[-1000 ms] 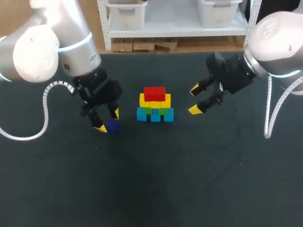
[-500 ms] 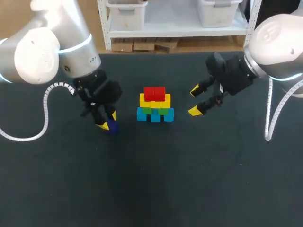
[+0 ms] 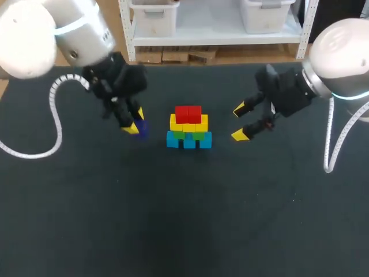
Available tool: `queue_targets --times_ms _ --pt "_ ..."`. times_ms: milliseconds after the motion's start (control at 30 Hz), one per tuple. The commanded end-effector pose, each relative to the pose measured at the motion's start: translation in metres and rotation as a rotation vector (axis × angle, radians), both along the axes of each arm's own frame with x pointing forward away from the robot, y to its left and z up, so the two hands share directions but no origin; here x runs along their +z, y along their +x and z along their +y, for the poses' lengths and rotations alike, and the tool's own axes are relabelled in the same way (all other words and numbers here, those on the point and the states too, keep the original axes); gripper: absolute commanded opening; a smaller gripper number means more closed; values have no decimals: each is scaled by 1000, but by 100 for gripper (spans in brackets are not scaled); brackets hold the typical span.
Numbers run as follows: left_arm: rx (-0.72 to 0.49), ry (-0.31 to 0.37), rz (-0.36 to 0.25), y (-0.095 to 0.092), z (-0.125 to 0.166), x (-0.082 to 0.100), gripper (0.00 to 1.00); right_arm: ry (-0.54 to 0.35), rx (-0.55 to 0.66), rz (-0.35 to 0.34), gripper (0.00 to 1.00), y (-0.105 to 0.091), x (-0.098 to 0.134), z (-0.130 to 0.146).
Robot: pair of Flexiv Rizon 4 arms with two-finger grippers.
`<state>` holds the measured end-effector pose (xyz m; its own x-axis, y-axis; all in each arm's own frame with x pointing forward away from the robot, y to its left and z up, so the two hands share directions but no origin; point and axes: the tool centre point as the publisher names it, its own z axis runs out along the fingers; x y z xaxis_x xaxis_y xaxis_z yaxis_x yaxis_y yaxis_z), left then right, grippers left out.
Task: Place the blue cubes, place green cubes on the blue cubes, place the yellow cubes on the green cubes, then place the red cubes on the yellow cubes, and place purple cube on the red cubes.
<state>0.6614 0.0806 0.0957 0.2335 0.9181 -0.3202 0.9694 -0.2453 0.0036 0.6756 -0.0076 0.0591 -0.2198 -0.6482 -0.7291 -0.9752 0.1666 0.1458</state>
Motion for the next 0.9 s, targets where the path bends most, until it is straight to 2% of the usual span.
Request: queue_targets --times_ms 33,133,200,267,300,367,433,533,633,800,833,900 --pt "30 -31 -92 -14 1 43 0 13 10 -3 100 4 1 -3" --pt "65 -49 -99 -8 -7 66 0 17 16 -6 100 5 1 -4" --pt "80 -43 -125 -5 -14 78 0 20 19 -6 100 6 1 -5" --pt "90 -41 -116 -1 -21 87 0 24 22 -8 100 7 1 -6" --pt "85 -28 -136 0 -25 91 0 26 22 -9 100 7 1 -6" --pt "96 -49 -135 3 -32 97 0 31 21 -11 100 8 1 -8" --pt "105 -35 -146 7 -39 100 0 34 17 -9 100 8 0 -11" --pt "122 -68 -135 13 -49 101 0 34 14 -2 100 7 -3 -13" --pt "104 -63 -129 16 -61 98 0 33 13 1 100 7 -4 -16" --pt "92 -99 -114 22 -78 96 0 37 1 4 100 10 -5 -20" --pt "78 -82 -116 23 -83 94 0 37 0 5 100 10 -6 -21" --pt "62 -92 -106 24 -91 91 0 38 -2 7 100 10 -7 -22"
